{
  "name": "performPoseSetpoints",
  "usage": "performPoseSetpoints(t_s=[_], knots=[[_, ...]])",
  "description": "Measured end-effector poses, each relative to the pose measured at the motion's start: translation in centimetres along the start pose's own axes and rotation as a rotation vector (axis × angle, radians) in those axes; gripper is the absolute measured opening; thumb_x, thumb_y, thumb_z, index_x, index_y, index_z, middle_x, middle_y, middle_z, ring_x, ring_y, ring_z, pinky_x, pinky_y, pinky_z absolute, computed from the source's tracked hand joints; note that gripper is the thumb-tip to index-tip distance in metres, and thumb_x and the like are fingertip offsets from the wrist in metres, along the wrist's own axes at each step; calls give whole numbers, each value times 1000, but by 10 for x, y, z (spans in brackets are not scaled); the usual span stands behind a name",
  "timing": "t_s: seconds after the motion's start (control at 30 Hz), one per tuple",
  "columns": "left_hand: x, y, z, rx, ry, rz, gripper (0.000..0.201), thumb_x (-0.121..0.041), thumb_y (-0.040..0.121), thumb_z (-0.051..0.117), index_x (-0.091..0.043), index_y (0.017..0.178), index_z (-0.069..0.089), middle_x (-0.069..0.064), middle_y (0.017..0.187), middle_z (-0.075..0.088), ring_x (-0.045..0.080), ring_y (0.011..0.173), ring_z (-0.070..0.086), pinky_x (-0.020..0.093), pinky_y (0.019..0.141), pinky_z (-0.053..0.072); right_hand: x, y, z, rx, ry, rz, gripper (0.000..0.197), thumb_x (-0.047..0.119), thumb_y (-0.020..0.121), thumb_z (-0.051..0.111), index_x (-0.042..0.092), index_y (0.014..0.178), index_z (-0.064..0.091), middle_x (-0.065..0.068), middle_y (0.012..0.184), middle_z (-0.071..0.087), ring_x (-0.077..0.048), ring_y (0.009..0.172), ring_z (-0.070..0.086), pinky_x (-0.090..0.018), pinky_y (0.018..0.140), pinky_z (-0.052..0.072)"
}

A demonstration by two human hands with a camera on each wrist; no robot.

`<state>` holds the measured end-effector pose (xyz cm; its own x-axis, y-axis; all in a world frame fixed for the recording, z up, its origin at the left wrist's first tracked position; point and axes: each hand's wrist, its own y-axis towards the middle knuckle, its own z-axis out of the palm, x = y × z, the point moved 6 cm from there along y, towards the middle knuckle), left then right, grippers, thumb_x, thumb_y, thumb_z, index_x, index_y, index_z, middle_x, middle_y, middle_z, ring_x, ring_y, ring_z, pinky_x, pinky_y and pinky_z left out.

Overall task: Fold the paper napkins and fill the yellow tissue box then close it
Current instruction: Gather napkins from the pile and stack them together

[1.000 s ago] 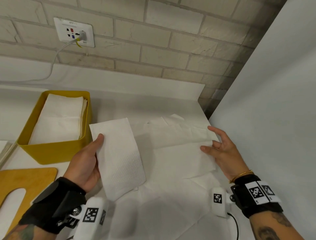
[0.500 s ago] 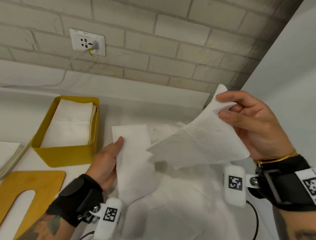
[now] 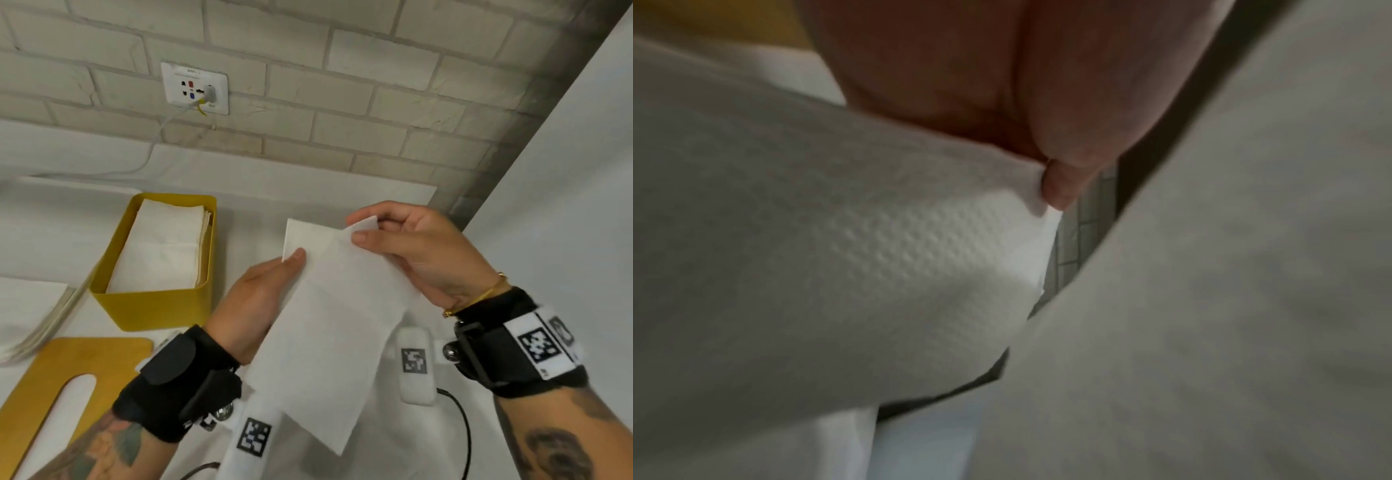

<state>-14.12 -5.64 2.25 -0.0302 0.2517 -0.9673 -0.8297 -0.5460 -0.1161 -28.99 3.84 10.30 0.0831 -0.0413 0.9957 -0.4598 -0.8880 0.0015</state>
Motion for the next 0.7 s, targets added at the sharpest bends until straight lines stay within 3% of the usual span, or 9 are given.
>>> performPoseSetpoints(t_s=[0.03, 0.07, 0.13, 0.2, 0.33, 0.47, 0.6, 0.67, 0.7], knots=[[7, -2, 1, 5, -2, -36, 37, -38, 104, 47, -12, 100, 74, -12, 81, 78, -2, 70, 71, 8, 60, 49, -8, 4, -1, -26, -32, 30, 21, 2, 82, 75, 10, 102, 74, -3, 81, 74, -11, 76, 70, -23, 71, 56], [13, -3, 2, 17, -18, -73, 40, -41, 103, 49, -10, 104, 74, -8, 85, 79, 1, 75, 72, 11, 64, 52, -15, 8, -2, -48, -68, 55, 21, 2, 83, 76, 12, 101, 74, -2, 80, 73, -9, 79, 68, -24, 75, 54], [25, -4, 4, 30, -133, -175, 49, -46, 95, 56, -6, 118, 71, 10, 108, 77, 23, 99, 75, 32, 87, 57, -28, 13, -6, -98, -123, 112, 24, 4, 81, 79, 15, 102, 74, -4, 84, 73, -10, 82, 67, -29, 83, 53], [33, -4, 3, 51, -214, -215, 53, -45, 89, 60, -4, 122, 70, 18, 117, 73, 35, 108, 71, 44, 97, 54, -38, 15, -11, -135, -143, 162, 28, 6, 80, 80, 15, 106, 73, -12, 93, 73, -16, 81, 68, -35, 85, 53], [40, -5, 1, 75, -140, -159, 29, -19, 91, 64, -1, 113, 72, 18, 109, 76, 32, 94, 75, 34, 77, 61, -51, 13, -16, -207, -96, 196, 33, 11, 83, 80, 14, 114, 69, -17, 103, 75, -18, 81, 72, -35, 84, 56], [45, -3, -6, 22, -132, -109, 25, -18, 91, 64, -4, 109, 73, 16, 108, 76, 32, 96, 75, 36, 78, 60, -74, -4, -32, -442, 59, 231, 42, 43, 83, 77, 19, 116, 68, -7, 108, 76, -18, 97, 72, -37, 91, 53], [47, 0, -9, 12, -199, -99, 35, -23, 86, 66, -5, 116, 69, 16, 113, 75, 35, 102, 73, 42, 82, 58, -111, -27, -10, -339, 378, 420, 60, 60, 75, 70, 19, 119, 70, -3, 97, 77, -18, 86, 74, -40, 78, 58], [48, 2, -7, 24, -210, -102, 38, -23, 87, 65, -5, 120, 67, 16, 116, 74, 37, 105, 71, 45, 86, 58, -121, -30, 6, -227, 470, 427, 73, 67, 75, 70, 21, 131, 66, -6, 118, 73, -24, 108, 70, -47, 96, 54], [49, 2, -6, 27, -206, -102, 38, -24, 87, 65, -5, 120, 67, 15, 116, 74, 37, 105, 71, 45, 86, 58, -122, -30, 10, -191, 503, 400, 74, 68, 77, 69, 22, 136, 64, -8, 130, 69, -27, 122, 63, -49, 107, 45]])
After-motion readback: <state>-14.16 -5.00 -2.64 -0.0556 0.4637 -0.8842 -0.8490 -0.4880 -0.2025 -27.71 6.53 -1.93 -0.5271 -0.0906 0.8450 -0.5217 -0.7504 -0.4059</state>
